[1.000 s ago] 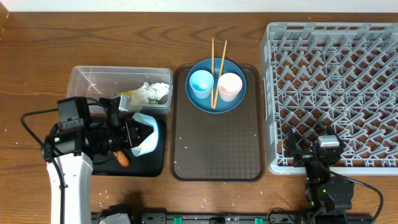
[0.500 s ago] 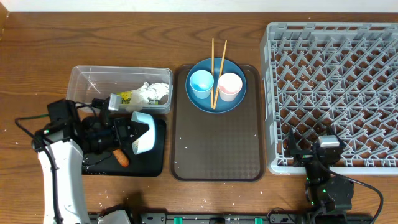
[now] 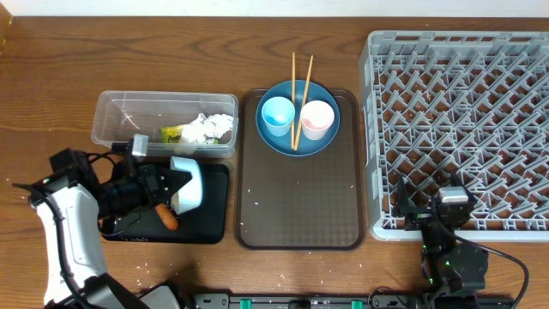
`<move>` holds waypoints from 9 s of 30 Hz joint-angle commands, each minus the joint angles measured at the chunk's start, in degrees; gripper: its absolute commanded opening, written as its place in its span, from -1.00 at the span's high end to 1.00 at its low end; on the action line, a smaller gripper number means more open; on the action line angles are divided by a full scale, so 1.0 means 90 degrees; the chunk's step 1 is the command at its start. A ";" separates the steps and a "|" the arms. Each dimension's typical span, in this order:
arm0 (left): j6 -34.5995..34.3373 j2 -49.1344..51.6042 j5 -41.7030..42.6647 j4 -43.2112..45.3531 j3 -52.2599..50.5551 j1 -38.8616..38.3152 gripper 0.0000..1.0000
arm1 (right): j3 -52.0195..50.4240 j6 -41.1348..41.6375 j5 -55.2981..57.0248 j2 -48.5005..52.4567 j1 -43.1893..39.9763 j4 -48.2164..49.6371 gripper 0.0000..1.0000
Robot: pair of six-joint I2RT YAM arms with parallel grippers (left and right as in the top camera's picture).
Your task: Sort waste into correct bins and load items into the dishwasher rack
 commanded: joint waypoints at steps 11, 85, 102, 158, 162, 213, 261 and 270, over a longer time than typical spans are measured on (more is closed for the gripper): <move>0.0602 0.0721 0.1110 -0.0027 -0.0639 0.0877 0.88 | -0.0005 -0.0005 0.0044 -0.0024 -0.0039 -0.0022 -0.99; 0.0942 0.1202 0.1792 -0.0148 -0.0784 0.0699 0.88 | -0.0005 -0.0005 0.0044 -0.0024 -0.0039 -0.0022 -0.99; 0.1350 0.1200 0.1785 -0.0580 -0.0782 0.0612 0.88 | -0.0005 -0.0005 0.0046 -0.0024 -0.0039 -0.0022 -0.99; -0.6307 -0.1350 -0.5209 0.3218 0.0100 -0.7002 0.88 | -0.0005 -0.0005 0.0046 -0.0024 -0.0039 -0.0022 -0.99; -0.6322 -0.0743 -0.5416 0.3866 0.0100 -0.7900 0.88 | -0.0005 -0.0005 0.0044 -0.0024 -0.0039 -0.0022 -0.98; -0.7915 0.1207 -0.9347 0.6118 0.0109 -0.7895 0.21 | -0.0005 -0.0005 0.0044 -0.0024 -0.0039 -0.0022 -0.98; -0.8629 0.2339 -0.7946 0.6416 0.0100 -0.7633 0.44 | -0.0005 -0.0005 0.0044 -0.0024 -0.0036 -0.0022 -0.99; -0.8626 0.1734 -0.7681 0.5578 0.0100 -0.7638 0.44 | -0.0005 -0.0005 0.0044 -0.0024 -0.0039 -0.0022 -0.98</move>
